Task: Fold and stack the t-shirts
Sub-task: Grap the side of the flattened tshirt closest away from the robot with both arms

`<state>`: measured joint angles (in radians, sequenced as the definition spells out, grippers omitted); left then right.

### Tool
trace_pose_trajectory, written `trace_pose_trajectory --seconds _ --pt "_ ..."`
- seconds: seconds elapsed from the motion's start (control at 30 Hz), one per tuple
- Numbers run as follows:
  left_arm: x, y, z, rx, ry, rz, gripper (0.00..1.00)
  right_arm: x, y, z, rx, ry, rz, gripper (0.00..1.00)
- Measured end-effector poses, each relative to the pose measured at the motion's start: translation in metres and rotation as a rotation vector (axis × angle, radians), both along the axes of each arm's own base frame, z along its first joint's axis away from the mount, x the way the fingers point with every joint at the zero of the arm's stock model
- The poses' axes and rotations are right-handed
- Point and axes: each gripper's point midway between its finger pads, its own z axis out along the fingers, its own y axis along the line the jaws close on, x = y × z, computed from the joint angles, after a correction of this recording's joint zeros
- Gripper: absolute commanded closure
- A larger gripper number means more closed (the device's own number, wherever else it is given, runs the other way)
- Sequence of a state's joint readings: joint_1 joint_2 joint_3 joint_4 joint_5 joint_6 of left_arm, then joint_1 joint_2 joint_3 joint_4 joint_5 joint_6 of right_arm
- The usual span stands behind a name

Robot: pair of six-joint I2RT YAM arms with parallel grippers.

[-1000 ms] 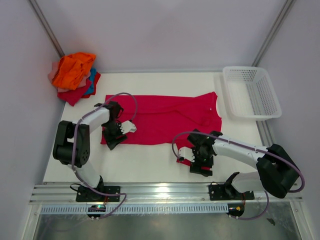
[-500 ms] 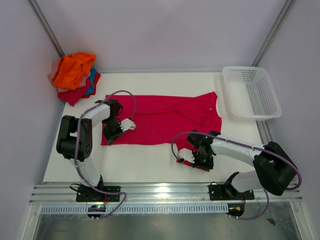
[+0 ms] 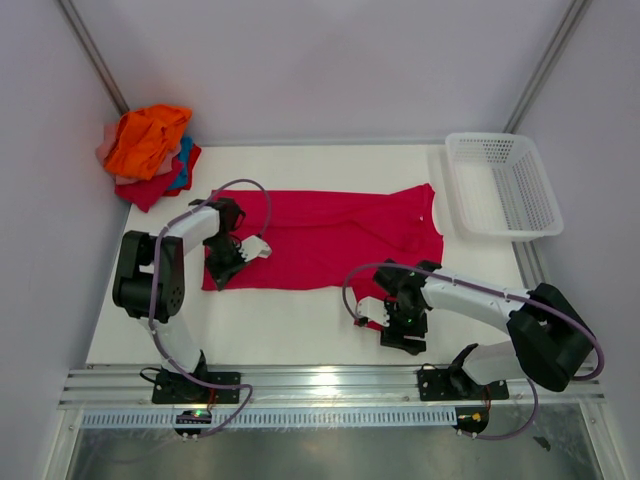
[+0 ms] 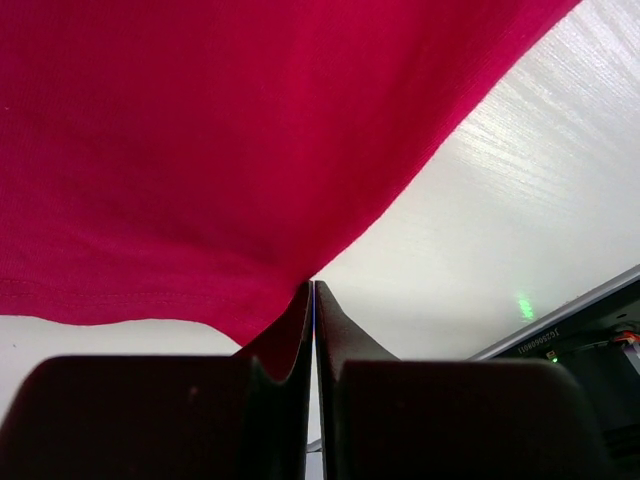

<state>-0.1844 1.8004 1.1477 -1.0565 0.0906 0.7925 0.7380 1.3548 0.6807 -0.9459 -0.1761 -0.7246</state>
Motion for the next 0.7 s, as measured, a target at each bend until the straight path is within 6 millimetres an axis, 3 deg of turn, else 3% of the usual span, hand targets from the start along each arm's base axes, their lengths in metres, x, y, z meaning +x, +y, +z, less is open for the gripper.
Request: trace_pose_trajectory --seconds 0.23,0.33,0.43,0.47,0.5,0.7 --pt "-0.0007 0.0006 -0.0005 0.0 0.005 0.003 1.0 -0.0012 -0.0004 0.0003 -0.002 0.011 0.017 0.26" --pt "-0.0023 0.0008 0.0 0.001 0.013 0.003 1.0 0.0001 -0.0005 -0.0003 -0.016 0.02 0.021 0.32" --pt "-0.0017 0.0003 0.0018 -0.002 0.014 0.004 1.0 0.0035 -0.0003 -0.0016 -0.029 0.018 0.024 0.55" --pt "-0.0012 0.0001 0.0022 -0.003 0.013 0.004 1.0 0.0053 -0.0003 -0.0024 -0.033 0.015 0.028 0.82" --pt "-0.0006 -0.0002 0.0027 -0.004 0.012 0.005 1.0 0.0063 -0.0001 -0.0036 -0.035 0.014 0.034 0.94" --pt "0.0001 -0.0007 0.0048 -0.005 0.016 0.005 1.0 0.0063 -0.0003 -0.0067 -0.046 0.022 0.028 0.97"
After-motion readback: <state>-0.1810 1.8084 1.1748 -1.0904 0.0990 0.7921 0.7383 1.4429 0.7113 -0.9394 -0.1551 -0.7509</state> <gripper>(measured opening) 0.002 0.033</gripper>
